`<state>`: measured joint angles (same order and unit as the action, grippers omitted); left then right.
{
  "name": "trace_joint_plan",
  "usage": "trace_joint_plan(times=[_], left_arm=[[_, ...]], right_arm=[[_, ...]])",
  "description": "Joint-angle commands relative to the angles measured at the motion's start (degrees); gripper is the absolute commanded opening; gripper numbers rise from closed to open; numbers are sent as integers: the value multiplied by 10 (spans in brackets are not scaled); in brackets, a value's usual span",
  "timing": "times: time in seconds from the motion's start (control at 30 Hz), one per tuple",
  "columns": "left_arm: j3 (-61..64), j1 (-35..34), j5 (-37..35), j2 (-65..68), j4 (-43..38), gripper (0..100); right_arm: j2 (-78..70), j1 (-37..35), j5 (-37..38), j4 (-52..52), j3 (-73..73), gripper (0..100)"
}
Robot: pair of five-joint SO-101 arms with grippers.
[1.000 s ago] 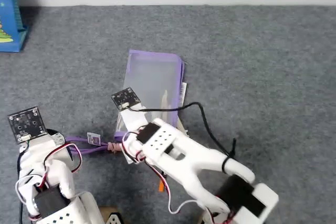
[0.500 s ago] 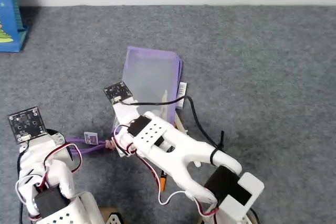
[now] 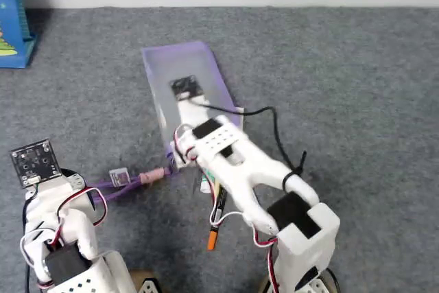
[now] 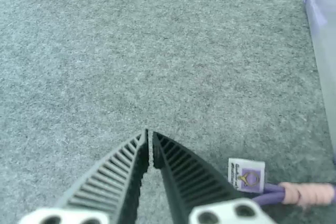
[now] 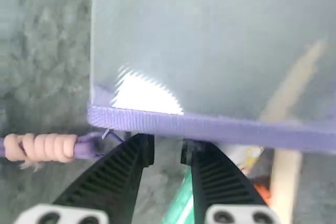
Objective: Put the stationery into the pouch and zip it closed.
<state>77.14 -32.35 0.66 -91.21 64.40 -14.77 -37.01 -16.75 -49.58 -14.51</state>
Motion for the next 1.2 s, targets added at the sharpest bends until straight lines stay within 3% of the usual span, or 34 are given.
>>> trace_joint_plan(times=[0.0, 0.23, 0.47, 0.8, 1.17], left_arm=[[-23, -2, -5, -5, -18, 13], [-23, -3, -5, -5, -18, 13], [-23, -3, -5, -5, -18, 13], [-24, -3, -5, -5, -18, 13], [-24, -3, -5, -5, -18, 13]], right_arm=[[15, -10, 4, -23, 34, 106], [36, -87, -99, -44, 34, 117], [31, -118, -131, -7, 34, 305], [26, -120, -200, 68, 34, 307], [-94, -117, -220, 50, 116, 307]])
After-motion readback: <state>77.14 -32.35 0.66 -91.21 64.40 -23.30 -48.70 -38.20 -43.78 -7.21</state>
